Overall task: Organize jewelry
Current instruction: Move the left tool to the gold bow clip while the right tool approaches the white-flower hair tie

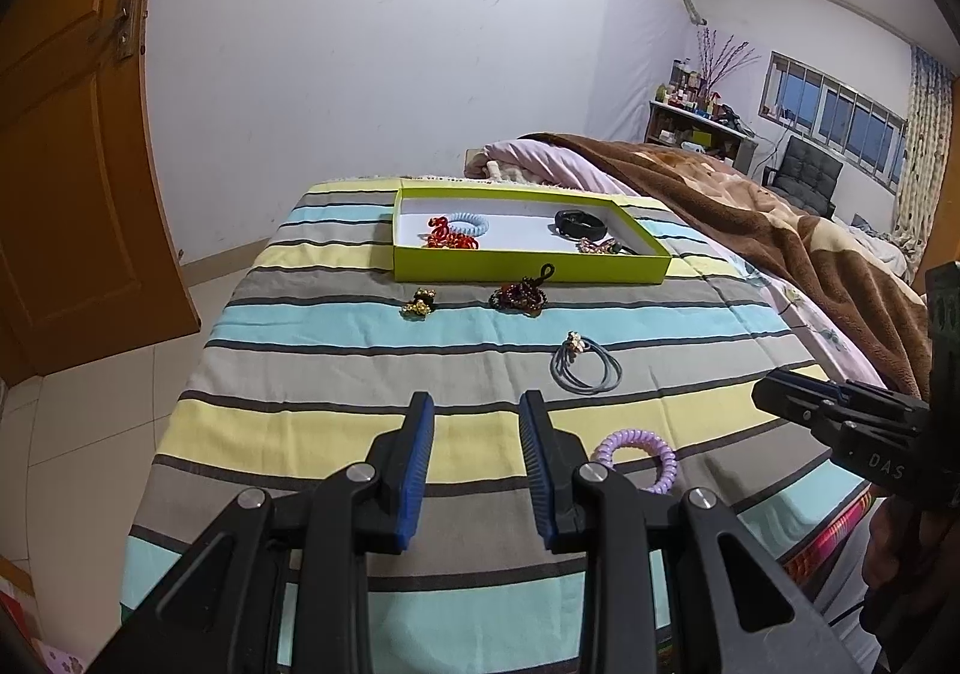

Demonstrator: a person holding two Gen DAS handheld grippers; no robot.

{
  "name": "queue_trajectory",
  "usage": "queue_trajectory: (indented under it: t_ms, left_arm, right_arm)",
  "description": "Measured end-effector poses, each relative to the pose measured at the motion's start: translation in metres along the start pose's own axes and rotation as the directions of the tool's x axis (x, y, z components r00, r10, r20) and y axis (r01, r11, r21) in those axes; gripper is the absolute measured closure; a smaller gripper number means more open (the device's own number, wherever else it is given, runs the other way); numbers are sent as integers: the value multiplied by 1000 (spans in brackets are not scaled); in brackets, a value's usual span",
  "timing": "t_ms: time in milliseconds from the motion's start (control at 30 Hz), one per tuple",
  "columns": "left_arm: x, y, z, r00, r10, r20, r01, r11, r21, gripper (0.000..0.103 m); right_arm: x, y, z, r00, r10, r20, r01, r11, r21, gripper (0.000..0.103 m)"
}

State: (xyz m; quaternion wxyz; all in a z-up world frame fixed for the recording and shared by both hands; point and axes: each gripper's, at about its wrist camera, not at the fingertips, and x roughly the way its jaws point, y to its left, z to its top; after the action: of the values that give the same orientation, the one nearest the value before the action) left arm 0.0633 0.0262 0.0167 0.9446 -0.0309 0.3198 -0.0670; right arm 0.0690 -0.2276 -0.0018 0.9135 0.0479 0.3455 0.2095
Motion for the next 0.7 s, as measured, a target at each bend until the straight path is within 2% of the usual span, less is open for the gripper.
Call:
queue_trajectory:
  t_ms: [700]
  left_arm:
    - [47,27,12,998,50,-46,-50,999,-1,72]
  right_arm:
    - [55,14,27,999,34,-38,-35,999,-30,78]
